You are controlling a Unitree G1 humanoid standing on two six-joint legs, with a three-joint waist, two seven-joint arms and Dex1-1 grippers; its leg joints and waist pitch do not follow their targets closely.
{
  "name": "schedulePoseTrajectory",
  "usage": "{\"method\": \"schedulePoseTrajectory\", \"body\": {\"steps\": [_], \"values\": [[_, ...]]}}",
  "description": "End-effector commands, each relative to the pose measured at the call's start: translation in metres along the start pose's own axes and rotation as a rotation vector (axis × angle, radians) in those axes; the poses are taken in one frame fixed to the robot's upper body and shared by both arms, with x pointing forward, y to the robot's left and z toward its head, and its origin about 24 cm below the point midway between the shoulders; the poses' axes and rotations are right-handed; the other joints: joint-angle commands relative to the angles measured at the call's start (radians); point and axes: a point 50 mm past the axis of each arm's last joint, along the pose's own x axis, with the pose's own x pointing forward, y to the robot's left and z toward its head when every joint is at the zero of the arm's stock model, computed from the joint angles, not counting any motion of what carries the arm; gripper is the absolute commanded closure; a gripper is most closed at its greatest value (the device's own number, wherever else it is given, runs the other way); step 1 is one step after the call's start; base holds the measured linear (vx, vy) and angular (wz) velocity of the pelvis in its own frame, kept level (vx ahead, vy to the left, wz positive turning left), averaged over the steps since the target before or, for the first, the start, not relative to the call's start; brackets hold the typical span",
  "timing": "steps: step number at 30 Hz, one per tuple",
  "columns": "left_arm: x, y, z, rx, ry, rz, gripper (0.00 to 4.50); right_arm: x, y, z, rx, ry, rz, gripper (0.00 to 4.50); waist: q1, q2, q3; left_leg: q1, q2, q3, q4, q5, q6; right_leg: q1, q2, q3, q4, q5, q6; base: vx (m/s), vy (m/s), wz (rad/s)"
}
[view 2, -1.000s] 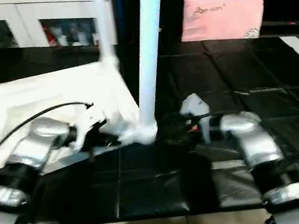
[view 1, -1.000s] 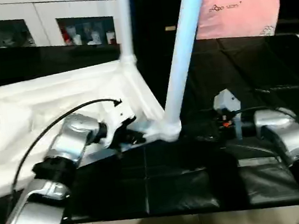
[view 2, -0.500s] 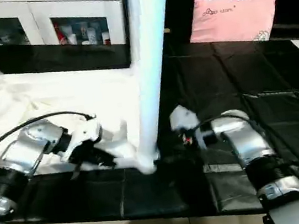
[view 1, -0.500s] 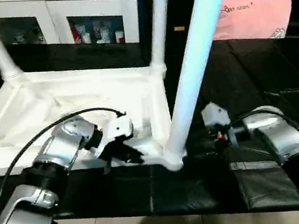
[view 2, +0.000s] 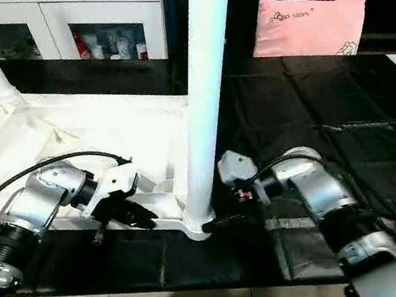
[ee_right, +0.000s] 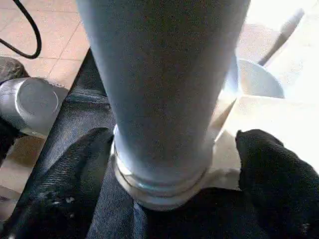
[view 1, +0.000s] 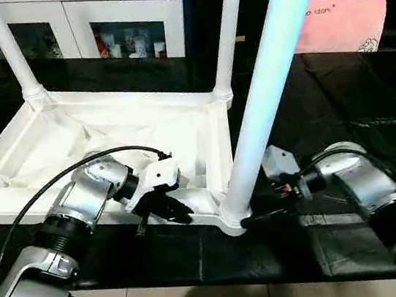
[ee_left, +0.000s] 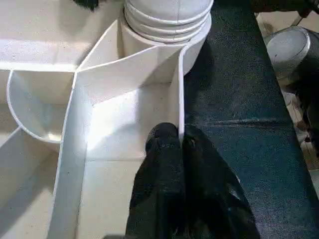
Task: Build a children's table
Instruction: Rotate leg to tighten
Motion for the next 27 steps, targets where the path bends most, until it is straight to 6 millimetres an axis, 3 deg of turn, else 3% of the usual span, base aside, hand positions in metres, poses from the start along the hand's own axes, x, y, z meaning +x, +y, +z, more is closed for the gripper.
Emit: {"method": "schedulePoseTrajectory", "body": {"steps": [1,12,20,23,26,27], "values": [[0.008,-0.003,0.010,0.057,0.002,-0.070,4.50,-0.001,-0.003,0.002,-0.022,0.019,-0.007,0.84,-0.007,0.011,-0.069,0.004,0.024,0.004,-0.068,-0.194,0.030,0.059,-0.070,0.046,-0.068,-0.253,-0.200,0.000,0.000,0.00],[0.007,-0.004,0.008,0.053,0.010,-0.065,4.50,0.003,-0.004,0.002,-0.015,0.003,-0.004,1.72,-0.010,0.011,-0.068,0.004,0.024,0.004,-0.069,-0.207,0.027,0.060,-0.069,0.046,-0.071,-0.278,-0.192,0.000,0.000,0.00],[0.009,-0.003,0.005,0.012,0.000,-0.032,4.50,0.004,0.002,0.000,0.003,-0.038,-0.003,1.81,-0.009,0.012,-0.069,0.005,0.025,0.004,-0.068,-0.198,0.028,0.060,-0.069,0.046,-0.067,-0.247,-0.203,0.000,0.000,0.00],[0.013,-0.001,0.005,-0.034,-0.029,0.004,4.50,0.007,0.002,-0.001,0.047,-0.087,-0.071,1.82,-0.005,0.013,-0.068,0.005,0.024,0.003,-0.068,-0.198,0.029,0.062,-0.069,0.046,-0.069,-0.253,-0.199,0.000,0.000,0.00],[0.016,0.007,0.008,-0.067,-0.056,0.079,4.50,0.012,-0.003,-0.004,0.113,-0.104,-0.191,1.82,-0.010,0.013,-0.064,0.006,0.022,0.002,-0.071,-0.227,0.020,0.058,-0.069,0.045,-0.076,-0.312,-0.184,0.000,0.000,0.00],[0.019,0.015,0.013,-0.099,-0.090,0.161,4.50,0.017,-0.009,-0.008,0.186,-0.104,-0.309,1.82,-0.014,0.012,-0.061,0.008,0.019,0.002,-0.072,-0.246,0.009,0.056,-0.068,0.044,-0.083,-0.369,-0.165,0.000,0.000,0.00]]}}
